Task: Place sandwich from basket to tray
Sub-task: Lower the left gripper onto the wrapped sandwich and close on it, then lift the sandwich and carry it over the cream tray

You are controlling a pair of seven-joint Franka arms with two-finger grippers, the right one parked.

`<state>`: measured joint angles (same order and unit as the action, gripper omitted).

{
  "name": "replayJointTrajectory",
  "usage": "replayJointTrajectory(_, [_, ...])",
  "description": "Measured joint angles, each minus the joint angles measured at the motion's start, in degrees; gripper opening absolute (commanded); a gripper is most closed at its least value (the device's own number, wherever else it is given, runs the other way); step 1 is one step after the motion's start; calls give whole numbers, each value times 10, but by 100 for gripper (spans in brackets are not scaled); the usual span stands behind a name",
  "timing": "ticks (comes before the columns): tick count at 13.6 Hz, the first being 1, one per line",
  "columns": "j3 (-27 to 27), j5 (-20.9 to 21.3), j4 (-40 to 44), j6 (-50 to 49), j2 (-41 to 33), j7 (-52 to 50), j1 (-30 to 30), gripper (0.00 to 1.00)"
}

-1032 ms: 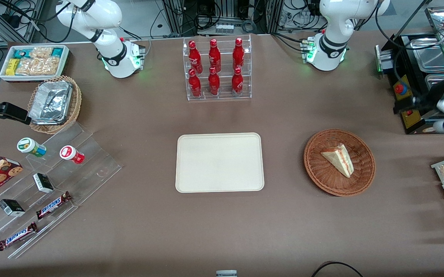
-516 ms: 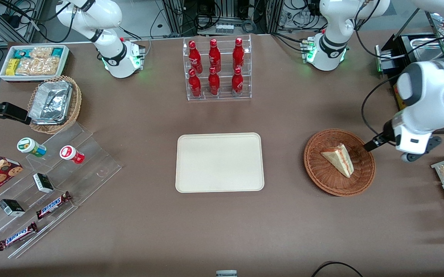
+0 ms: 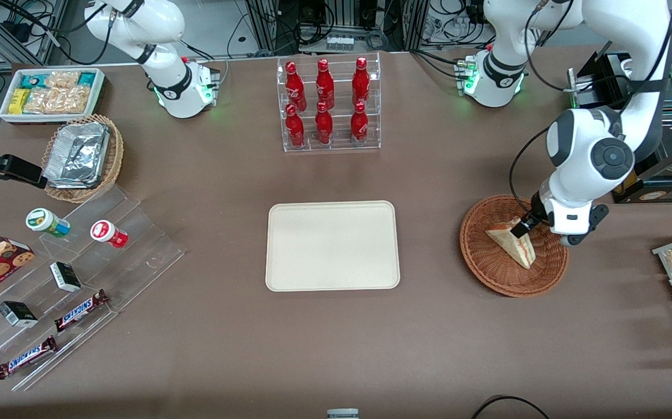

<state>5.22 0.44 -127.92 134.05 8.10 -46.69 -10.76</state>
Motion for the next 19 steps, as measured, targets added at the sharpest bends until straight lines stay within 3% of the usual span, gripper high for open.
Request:
replayJointTrajectory(6, [2, 0, -9, 81, 58, -6, 0, 99])
replayJointTrajectory(7, [2, 0, -9, 92, 69, -13, 0, 87])
replayJointTrajectory(9, [1, 0, -9, 101, 84, -22, -3, 38])
replayJointTrajectory(10, [0, 0, -9, 102, 86, -31, -4, 22])
replayJointTrajectory(16, [0, 0, 10, 81, 77, -46, -12, 20])
replayJointTrajectory(19, [-4, 1, 80, -64, 46, -44, -37, 20])
